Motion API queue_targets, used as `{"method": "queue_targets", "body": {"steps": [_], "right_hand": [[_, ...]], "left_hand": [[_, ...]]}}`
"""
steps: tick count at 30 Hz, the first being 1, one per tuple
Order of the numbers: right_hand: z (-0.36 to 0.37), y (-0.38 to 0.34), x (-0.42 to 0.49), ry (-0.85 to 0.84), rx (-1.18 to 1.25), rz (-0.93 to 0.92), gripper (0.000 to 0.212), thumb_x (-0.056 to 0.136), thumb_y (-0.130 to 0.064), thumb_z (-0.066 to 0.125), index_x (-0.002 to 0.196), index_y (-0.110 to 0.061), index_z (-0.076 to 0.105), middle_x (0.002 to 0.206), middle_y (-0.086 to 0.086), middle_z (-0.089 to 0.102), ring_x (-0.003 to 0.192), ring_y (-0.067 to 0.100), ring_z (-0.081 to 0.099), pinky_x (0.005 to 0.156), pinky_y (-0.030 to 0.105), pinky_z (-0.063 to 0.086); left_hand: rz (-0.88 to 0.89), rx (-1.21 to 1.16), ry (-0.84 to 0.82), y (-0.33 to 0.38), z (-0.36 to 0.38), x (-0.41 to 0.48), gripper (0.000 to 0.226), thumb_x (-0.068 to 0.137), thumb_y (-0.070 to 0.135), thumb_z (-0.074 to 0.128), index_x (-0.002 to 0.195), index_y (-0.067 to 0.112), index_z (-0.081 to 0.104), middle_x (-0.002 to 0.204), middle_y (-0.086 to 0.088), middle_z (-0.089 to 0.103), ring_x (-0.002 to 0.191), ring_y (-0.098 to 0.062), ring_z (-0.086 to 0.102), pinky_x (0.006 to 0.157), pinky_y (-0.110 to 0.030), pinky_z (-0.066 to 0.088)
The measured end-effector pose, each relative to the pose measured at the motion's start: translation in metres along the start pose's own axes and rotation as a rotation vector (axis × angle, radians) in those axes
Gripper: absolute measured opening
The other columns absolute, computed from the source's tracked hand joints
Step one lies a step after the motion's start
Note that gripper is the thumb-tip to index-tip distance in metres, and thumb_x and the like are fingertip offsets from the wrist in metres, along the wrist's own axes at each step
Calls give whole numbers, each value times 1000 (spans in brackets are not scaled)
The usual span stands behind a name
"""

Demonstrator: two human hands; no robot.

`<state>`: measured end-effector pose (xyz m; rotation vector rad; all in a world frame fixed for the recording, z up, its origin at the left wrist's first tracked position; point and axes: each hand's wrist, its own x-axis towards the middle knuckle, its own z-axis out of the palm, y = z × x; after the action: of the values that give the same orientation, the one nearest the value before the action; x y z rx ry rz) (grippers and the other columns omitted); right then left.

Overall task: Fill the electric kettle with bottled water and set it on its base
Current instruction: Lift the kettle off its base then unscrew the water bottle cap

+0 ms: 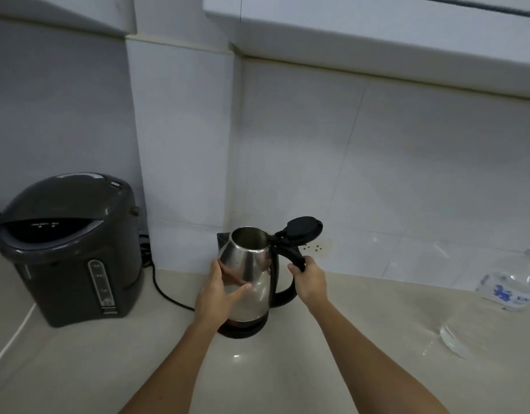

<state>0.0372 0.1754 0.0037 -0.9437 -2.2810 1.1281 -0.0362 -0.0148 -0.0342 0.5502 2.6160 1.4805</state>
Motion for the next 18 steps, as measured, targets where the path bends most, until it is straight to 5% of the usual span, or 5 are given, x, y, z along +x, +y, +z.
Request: {"method": "queue_targets", "body": {"steps": [7,18], "right_hand": [[-55,-7,12,39,69,-74,26,93,-28,57,113,-11,57,95,4,62,86,20,55,79,33,46],[-163,59,19,88,22,-68,26,93,-30,56,112,-11,56,94,5,62,84,23,56,74,32,43]], "left_hand": [[117,41,53,56,9,-1,72,73,60,71,128,27,36,109,12,63,103,-16,62,89,-39,54],[122,34,35,126,103,-44,83,74,58,71,136,17,34,114,6,64,107,-18,61,90,-43,55]]}}
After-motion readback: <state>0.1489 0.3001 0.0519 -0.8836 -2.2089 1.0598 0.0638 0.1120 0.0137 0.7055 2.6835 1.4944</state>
